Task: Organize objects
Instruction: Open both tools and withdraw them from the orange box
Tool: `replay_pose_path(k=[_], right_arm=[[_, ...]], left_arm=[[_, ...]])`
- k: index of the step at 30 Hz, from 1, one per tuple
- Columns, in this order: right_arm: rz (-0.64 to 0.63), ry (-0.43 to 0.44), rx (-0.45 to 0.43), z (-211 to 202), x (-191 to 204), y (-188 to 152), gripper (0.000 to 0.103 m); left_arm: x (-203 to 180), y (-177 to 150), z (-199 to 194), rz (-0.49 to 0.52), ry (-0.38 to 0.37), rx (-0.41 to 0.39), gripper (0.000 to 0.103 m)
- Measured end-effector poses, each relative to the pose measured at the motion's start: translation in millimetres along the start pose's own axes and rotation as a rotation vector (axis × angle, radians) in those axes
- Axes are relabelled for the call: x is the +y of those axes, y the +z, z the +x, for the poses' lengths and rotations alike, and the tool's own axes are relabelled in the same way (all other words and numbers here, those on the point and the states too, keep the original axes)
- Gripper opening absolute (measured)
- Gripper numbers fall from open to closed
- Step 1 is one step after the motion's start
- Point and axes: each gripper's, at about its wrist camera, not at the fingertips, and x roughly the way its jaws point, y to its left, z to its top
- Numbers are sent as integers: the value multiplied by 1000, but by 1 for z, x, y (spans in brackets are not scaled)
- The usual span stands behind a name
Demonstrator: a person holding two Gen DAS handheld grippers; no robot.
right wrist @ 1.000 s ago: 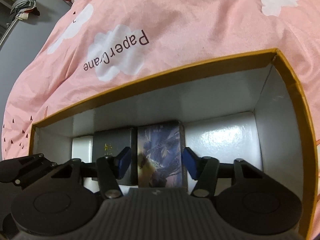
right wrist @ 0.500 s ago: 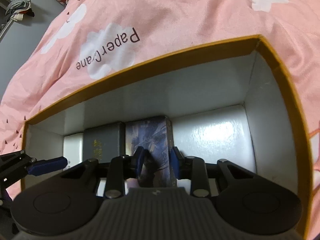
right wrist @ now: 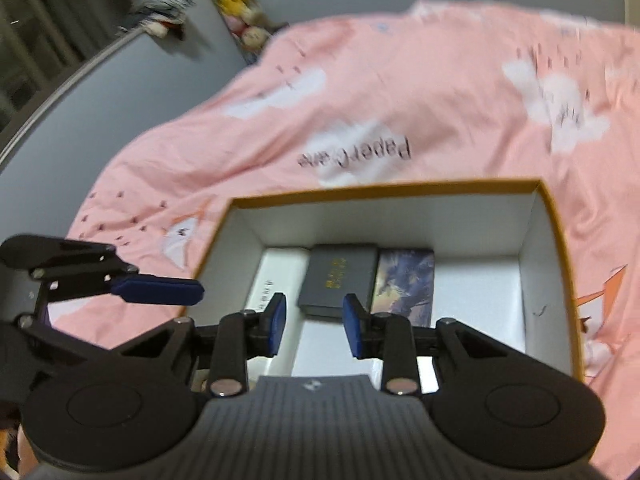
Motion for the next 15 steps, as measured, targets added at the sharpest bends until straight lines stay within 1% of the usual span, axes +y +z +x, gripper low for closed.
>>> replay_pose_path(k=[2,4,6,7,11,15], right_arm=[[-32,-5,-36,-20,8,-11,39],[-56,-9,-64,-36,15,-25,39],[-73,-8,-92,-51,20,-42,40],[-82,1,-98,-58,22,-51,40],[-62,16,-86,-78,25,-86,40],[-2,9,-44,-86,24,-122,40]], left_arm=[[-10,-6,-17,22,5,-26,58],[-20,-14,-35,33,14,-60,58],[-29,-22,-48,27,10,-91,58],[-33,-28,-55,8,1,-104,58],[-46,-52,-69,-70,-54,-125,55],[-57,-83,-61,-152,-95,-99,52]])
